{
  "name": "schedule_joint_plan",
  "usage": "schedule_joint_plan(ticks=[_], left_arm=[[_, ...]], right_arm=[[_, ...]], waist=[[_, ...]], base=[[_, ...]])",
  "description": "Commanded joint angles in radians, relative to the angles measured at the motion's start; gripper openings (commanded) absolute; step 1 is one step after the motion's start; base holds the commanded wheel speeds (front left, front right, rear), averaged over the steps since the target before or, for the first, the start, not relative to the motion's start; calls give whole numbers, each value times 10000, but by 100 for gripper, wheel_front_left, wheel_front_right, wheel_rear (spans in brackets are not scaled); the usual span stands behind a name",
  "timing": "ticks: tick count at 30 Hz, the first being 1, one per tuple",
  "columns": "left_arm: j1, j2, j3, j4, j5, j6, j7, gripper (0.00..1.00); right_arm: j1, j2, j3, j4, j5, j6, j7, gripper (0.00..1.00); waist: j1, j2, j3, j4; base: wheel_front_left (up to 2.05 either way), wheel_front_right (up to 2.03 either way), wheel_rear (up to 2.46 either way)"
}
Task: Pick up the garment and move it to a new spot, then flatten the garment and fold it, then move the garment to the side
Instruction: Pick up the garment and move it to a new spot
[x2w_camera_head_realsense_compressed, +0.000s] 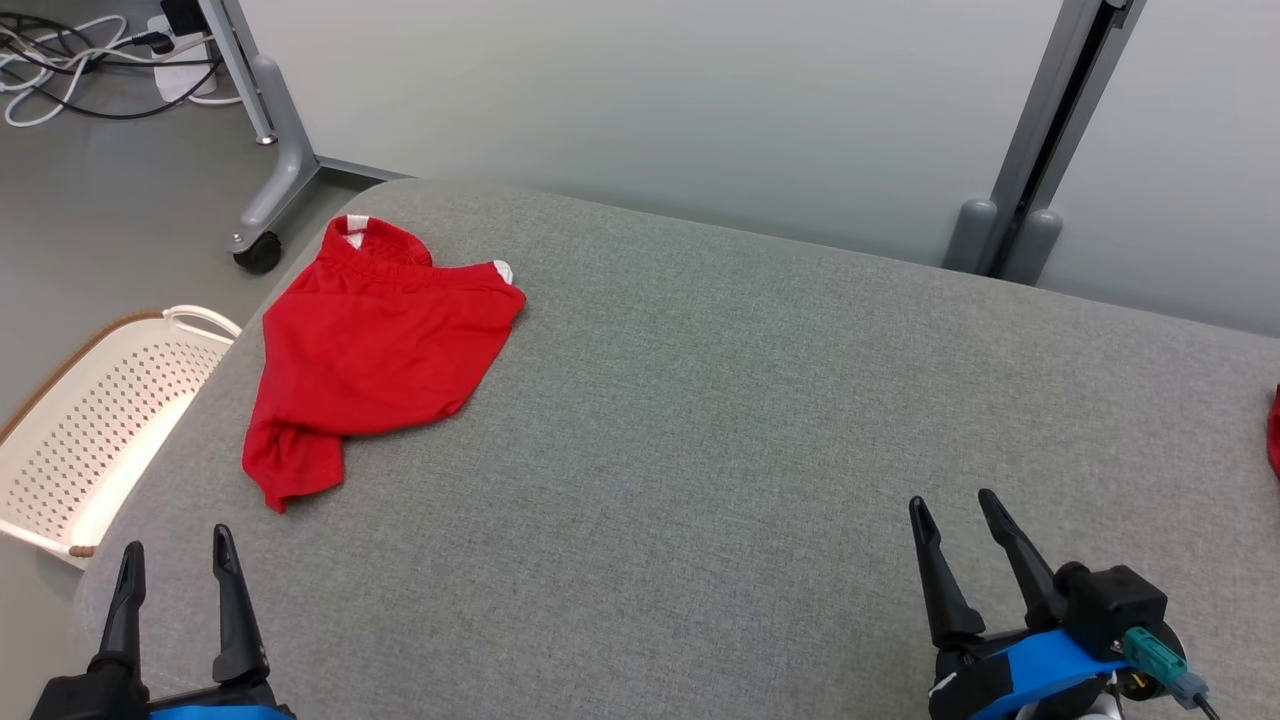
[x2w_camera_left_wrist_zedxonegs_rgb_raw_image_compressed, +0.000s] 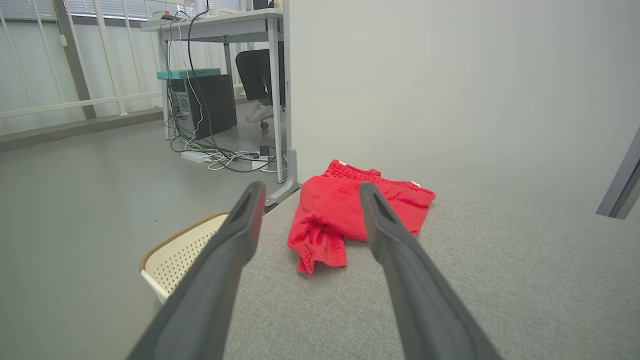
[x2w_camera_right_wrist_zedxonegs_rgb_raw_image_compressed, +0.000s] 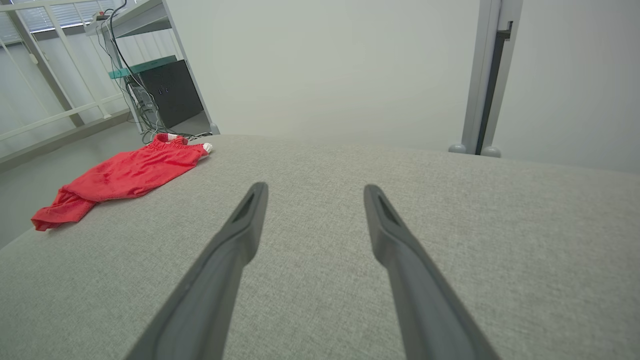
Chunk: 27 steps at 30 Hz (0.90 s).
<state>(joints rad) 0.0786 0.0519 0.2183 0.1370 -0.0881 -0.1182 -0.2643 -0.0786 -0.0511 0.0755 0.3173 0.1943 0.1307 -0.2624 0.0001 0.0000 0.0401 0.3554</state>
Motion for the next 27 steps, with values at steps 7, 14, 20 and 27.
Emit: schedule_joint_plan(ticks=[7,14,20,27], left_arm=[[62,-4,156,-27,-7,66,2,100],[-512,73,230,167,-67,23,0,100],[-1774,598,529,625,-173,-26,2,100],[-3739,1447,1208,1385,-396,88,4,100]], right_arm=[[-53,-1,116,58,59,1,-34,100],[-179,-60,76,-49,-39,1,-34,100],[-434,-286,157,-345,-169,1,-34,100],[-902,-648,100,-1046,-416,1,-34,100]], waist=[[-1,0,-21,-63],[-1,0,152,-320],[-1,0,684,-807],[-1,0,1805,-1787]], base=[[0,0,0],[0,0,0],[0,0,0],[0,0,0]])
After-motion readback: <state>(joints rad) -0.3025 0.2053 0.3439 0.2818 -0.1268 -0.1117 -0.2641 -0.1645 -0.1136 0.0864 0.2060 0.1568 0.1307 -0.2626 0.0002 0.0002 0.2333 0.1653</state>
